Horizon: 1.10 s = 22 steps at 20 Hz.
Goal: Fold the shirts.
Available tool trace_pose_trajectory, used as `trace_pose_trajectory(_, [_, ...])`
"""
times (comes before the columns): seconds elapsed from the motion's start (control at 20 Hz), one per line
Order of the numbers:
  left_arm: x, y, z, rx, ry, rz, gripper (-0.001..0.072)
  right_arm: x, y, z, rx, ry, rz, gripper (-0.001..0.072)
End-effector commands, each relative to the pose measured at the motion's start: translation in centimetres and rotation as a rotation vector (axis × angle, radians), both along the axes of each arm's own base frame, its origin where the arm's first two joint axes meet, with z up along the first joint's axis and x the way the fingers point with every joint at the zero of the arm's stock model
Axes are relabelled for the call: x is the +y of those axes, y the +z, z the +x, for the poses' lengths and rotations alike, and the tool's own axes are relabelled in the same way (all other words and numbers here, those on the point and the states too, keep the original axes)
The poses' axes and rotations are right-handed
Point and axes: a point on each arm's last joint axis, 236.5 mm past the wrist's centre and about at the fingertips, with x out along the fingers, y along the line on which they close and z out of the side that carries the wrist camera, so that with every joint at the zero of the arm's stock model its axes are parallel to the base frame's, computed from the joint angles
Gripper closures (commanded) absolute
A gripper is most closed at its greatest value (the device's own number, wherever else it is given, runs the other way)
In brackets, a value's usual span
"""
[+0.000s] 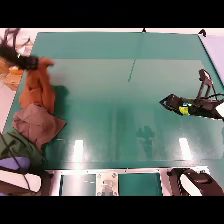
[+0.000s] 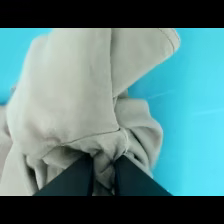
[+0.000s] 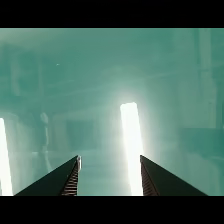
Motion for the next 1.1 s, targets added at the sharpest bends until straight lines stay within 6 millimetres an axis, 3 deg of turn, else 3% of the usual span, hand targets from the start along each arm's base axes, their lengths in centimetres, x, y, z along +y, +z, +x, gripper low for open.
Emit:
trace_pose_trajectory(0.0, [-13.6, 8.0, -2.7, -0.107, -0.263, -0.160, 0.0683, -2.2, -0.3, -0.8, 0.046, -0.034, -0.008, 0.0292])
trace_pose_trajectory(0.1, [-20.4, 7.9, -5.9, -0.048, -0.393, -0.218, 0.0682, -3.3, -0.5, -1.1, 0.066, -0.061, -0.008, 0.0292])
trace_pose_trajectory(0.25, [-29.2, 5.1, -9.9, 0.015, -0.560, -0.261, 0.0681, -4.1, -0.6, -1.2, 0.074, -0.085, -0.006, 0.0292])
trace_pose_trajectory(0.35, [-33.9, 1.7, -11.9, 0.051, -0.629, -0.266, 0.0680, -4.1, -0.6, -1.2, 0.074, -0.085, -0.005, 0.0292])
trace_pose_trajectory(0.45, [-37.0, -1.5, -13.5, 0.088, -0.670, -0.267, 0.0658, -4.0, -0.6, -1.3, 0.078, -0.083, -0.004, 0.0292])
trace_pose_trajectory(0.5, [-37.9, -2.7, -14.2, 0.111, -0.685, -0.262, 0.0288, -3.9, -0.7, -1.4, 0.084, -0.080, 0.000, 0.0291])
trace_pose_trajectory(0.55, [-38.0, -3.2, -14.4, 0.135, -0.680, -0.262, 0.0005, -3.8, -0.7, -1.6, 0.089, -0.077, 0.002, 0.0291])
trace_pose_trajectory(0.65, [-35.7, -2.7, -14.0, 0.173, -0.654, -0.245, -0.0010, -3.7, -0.8, -1.9, 0.107, -0.069, 0.005, 0.0290])
trace_pose_trajectory(0.8, [-28.4, -1.1, -11.7, 0.237, -0.557, -0.206, -0.0009, -3.4, -1.9, -2.6, 0.158, -0.055, 0.012, 0.0291])
trace_pose_trajectory(0.95, [-20.2, -3.3, -11.1, 0.372, -0.400, -0.197, -0.0009, -2.5, -5.2, -4.4, 0.255, -0.033, 0.046, 0.0292])
trace_pose_trajectory(1.05, [-16.0, -6.7, -12.3, 0.470, -0.287, -0.217, -0.0009, -1.1, -8.0, -6.5, 0.333, -0.024, 0.106, 0.0291])
